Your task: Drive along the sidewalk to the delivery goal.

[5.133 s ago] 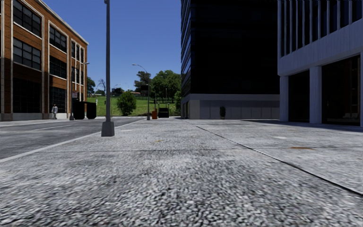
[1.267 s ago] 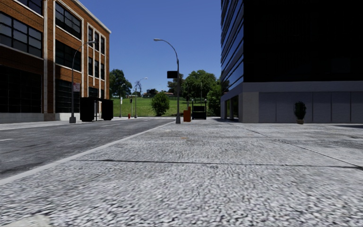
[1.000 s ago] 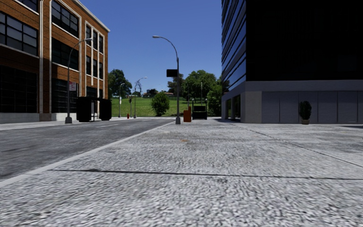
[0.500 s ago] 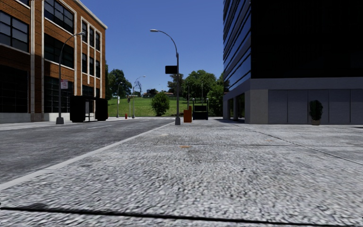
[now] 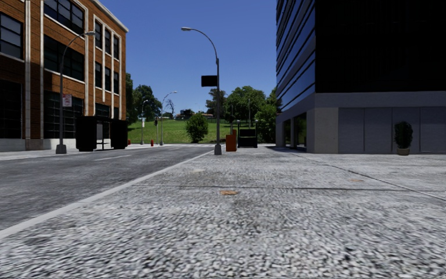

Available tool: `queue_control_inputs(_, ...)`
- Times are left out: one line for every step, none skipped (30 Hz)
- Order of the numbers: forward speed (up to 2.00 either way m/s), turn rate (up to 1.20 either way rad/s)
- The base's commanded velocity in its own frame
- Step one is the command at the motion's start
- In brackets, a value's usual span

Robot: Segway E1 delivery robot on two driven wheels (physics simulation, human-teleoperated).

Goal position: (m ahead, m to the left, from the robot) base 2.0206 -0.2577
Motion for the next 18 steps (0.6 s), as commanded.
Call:
queue_control_inputs(2.0, -0.12)
queue_control_inputs(2.0, -0.12)
queue_control_inputs(2.0, -0.12)
queue_control_inputs(2.0, -0.12)
queue_control_inputs(2.0, -0.12)
queue_control_inputs(2.0, -0.12)
queue_control_inputs(2.0, -0.12)
queue_control_inputs(2.0, -0.12)
queue_control_inputs(2.0, -0.12)
queue_control_inputs(2.0, -0.12)
queue_control_inputs(2.0, -0.12)
queue_control_inputs(2.0, -0.12)
queue_control_inputs(2.0, -0.12)
queue_control_inputs(1.99, -0.12)
queue_control_inputs(1.99, -0.12)
queue_control_inputs(1.93, -0.12)
queue_control_inputs(1.87, -0.12)
queue_control_inputs(1.73, -0.12)
